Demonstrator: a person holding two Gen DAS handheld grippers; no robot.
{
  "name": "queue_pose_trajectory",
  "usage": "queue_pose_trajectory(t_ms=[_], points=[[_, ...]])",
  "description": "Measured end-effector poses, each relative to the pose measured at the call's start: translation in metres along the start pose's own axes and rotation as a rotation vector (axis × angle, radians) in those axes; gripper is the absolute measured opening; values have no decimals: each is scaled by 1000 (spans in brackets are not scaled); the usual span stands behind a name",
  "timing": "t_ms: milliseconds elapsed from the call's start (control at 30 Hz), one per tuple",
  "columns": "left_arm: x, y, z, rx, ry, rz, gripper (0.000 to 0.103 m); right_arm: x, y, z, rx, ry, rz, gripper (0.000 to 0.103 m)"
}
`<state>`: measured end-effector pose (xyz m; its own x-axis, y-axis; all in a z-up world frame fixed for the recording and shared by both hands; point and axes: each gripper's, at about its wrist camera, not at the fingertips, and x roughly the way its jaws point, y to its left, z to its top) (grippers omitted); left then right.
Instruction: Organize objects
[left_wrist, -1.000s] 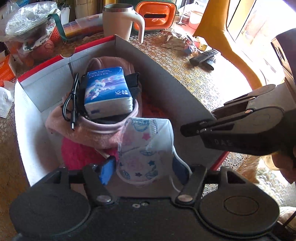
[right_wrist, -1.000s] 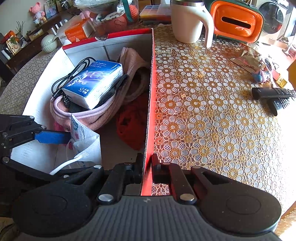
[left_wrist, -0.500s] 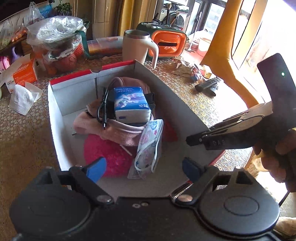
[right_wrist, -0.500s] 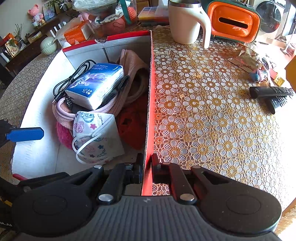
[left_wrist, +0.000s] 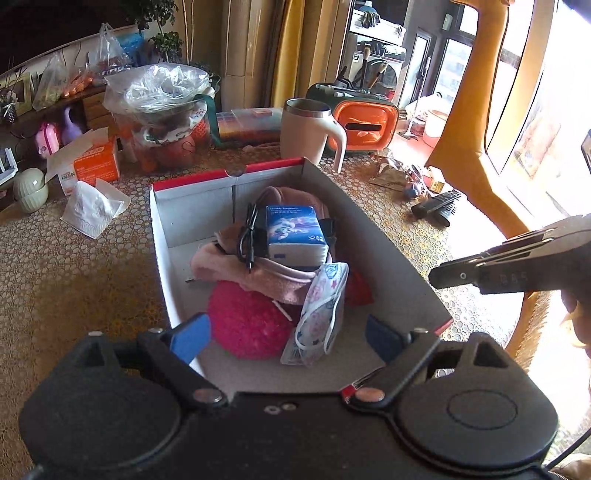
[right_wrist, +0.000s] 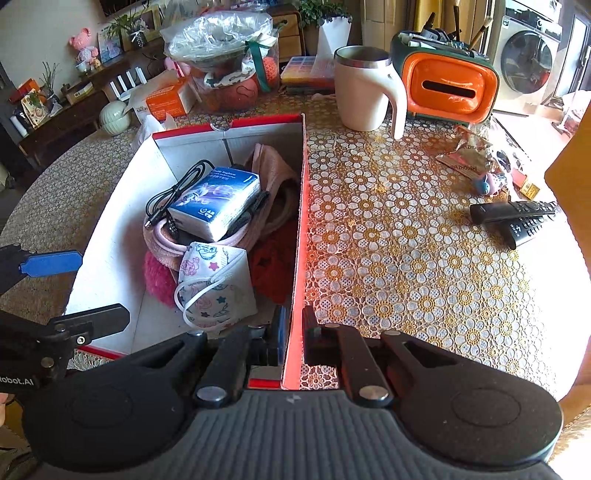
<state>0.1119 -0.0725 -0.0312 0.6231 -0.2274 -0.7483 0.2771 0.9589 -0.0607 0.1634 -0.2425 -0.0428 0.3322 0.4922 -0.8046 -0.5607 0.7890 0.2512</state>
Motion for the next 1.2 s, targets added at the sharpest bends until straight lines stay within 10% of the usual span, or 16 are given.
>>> queue_pose_trajectory(t_ms=[367, 1200], points=[[-34, -9, -9, -14, -84, 43, 97, -49, 17, -19, -21, -179, 99, 10], [-72, -7, -46, -23, -159, 83, 103, -83, 38, -75, -27, -419, 144, 91]])
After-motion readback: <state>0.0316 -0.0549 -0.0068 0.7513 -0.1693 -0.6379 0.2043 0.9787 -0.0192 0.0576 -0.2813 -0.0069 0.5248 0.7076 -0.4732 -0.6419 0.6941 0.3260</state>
